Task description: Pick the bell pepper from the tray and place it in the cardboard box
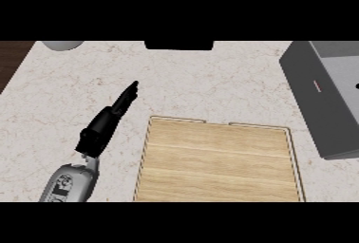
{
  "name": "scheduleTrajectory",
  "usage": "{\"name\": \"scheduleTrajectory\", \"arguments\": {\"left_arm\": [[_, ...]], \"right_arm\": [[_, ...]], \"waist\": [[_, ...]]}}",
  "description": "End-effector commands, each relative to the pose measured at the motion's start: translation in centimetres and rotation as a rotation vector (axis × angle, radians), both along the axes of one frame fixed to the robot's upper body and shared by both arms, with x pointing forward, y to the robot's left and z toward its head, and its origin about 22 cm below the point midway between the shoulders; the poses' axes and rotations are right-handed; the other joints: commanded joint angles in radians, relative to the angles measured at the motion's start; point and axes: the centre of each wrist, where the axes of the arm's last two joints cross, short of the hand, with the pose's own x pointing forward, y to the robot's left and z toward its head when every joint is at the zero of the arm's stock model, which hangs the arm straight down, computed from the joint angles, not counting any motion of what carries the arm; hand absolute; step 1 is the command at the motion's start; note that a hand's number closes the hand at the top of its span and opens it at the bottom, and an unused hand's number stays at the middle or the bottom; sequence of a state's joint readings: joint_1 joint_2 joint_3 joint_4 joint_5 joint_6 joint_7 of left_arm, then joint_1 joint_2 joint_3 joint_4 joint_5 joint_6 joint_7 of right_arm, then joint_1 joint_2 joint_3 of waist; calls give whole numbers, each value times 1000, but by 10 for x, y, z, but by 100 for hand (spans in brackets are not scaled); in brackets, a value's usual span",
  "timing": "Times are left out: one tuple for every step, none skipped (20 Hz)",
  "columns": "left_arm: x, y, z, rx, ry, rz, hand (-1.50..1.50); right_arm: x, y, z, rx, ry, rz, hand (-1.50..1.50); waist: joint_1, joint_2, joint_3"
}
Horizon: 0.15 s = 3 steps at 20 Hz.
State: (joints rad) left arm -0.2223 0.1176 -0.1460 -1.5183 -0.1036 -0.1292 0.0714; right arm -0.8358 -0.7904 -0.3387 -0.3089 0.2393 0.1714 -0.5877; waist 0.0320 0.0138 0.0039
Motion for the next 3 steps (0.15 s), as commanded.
{"name": "scheduleTrajectory", "arguments": {"left_arm": [[1, -2, 0, 4, 2, 2, 0], [2, -4, 2, -6, 15, -1, 0], [-5, -1, 0, -9, -12, 0, 0]], "right_arm": [[-13, -23, 13, 230, -99, -9, -150], [-26, -37, 16, 274, -138, -10, -150], [-42, -56, 25, 278, -127, -41, -150]], "waist": [[-6, -1, 0], [-15, -1, 1], [-1, 2, 1]]}}
